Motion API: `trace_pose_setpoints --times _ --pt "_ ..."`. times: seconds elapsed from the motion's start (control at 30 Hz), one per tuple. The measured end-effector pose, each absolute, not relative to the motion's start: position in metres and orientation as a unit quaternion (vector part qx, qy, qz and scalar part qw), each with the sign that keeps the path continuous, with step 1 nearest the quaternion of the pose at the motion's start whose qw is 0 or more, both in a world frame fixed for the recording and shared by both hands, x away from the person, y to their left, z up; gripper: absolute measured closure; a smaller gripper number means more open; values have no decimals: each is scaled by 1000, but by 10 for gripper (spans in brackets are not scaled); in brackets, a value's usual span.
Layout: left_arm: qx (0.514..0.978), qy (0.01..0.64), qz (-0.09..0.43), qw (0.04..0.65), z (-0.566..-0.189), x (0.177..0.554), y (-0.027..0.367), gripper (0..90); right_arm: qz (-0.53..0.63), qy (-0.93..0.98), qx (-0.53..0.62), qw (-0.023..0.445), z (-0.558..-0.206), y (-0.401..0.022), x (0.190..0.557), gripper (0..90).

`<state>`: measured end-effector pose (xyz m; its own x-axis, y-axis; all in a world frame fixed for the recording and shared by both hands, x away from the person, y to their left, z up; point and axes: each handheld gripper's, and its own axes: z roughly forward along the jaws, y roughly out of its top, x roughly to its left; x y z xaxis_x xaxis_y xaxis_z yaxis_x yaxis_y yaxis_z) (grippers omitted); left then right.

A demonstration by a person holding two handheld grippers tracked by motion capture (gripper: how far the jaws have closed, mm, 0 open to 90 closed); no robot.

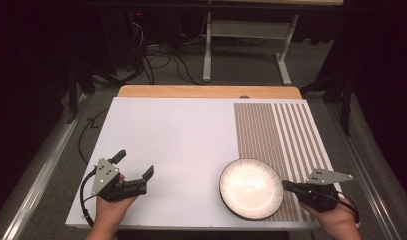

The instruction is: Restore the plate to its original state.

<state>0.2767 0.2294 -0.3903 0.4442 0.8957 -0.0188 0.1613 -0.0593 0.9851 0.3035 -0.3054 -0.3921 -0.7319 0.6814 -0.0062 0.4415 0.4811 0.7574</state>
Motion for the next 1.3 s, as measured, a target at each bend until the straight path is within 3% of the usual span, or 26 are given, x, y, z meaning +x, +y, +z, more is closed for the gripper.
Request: trace_pose_setpoints --times 0.27,0.7,0.87,1.0,1.1,1.3 --pt "649 407 333 549 -390 277 229 5 389 842 336 163 -391 -307 303 895" --pt "653 408 333 544 -391 277 229 5 437 785 388 204 -383 -317 300 731" --pt "652 408 333 546 -391 277 227 5 467 751 403 234 -378 -326 297 559" --pt "653 408 333 545 -390 277 227 5 492 726 407 257 -377 -328 295 208" --pt "648 415 335 543 -390 277 228 0 495 718 407 273 -376 -327 295 12" --pt "650 415 333 543 -389 278 229 0 487 703 426 295 -379 -334 296 3"
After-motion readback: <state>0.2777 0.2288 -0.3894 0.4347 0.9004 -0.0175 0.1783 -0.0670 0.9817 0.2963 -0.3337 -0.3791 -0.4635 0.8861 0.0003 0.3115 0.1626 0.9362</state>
